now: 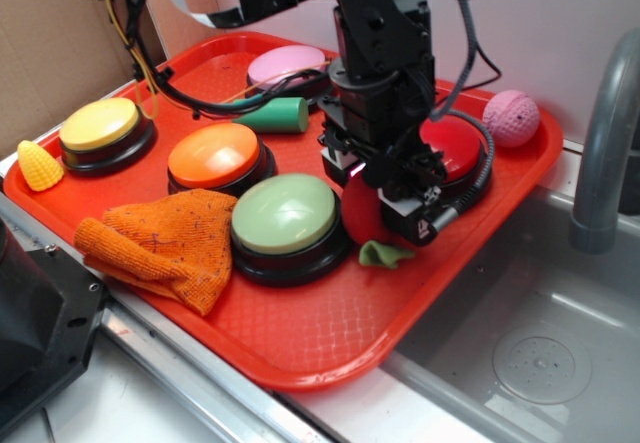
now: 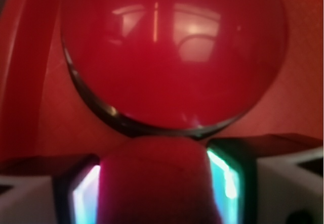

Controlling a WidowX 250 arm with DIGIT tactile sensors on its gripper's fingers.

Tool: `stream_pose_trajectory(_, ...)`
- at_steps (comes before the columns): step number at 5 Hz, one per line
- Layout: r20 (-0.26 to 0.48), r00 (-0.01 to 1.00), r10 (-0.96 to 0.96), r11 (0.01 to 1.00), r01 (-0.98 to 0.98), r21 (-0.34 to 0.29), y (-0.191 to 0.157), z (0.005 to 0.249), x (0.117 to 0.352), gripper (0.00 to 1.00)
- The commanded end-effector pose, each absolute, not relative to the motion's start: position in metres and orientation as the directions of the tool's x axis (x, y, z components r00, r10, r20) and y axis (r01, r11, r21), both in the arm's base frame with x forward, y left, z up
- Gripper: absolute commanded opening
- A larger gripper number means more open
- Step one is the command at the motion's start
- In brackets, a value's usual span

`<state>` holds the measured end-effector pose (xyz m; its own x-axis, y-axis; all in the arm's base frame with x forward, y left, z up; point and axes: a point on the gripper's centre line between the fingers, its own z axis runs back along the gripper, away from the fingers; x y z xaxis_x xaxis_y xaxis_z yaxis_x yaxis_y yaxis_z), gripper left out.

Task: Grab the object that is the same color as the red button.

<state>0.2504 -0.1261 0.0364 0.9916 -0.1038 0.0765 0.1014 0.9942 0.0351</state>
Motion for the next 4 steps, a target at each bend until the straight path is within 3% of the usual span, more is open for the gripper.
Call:
stream_pose_trajectory(1,0.146,0.981,-0.126,0.992,0.128,0.0,-0.098,0.116,0.25,0.0)
stream_pose_trajectory(2,0.139,0.983,-0.119,0.992,0.123,-0.017,-0.062,0.152,0.238,0.0)
stream_pose_trajectory(4,0.159,0.987,0.035,0.999,-0.033,-0.018,0.007,0.187,0.203,0.0)
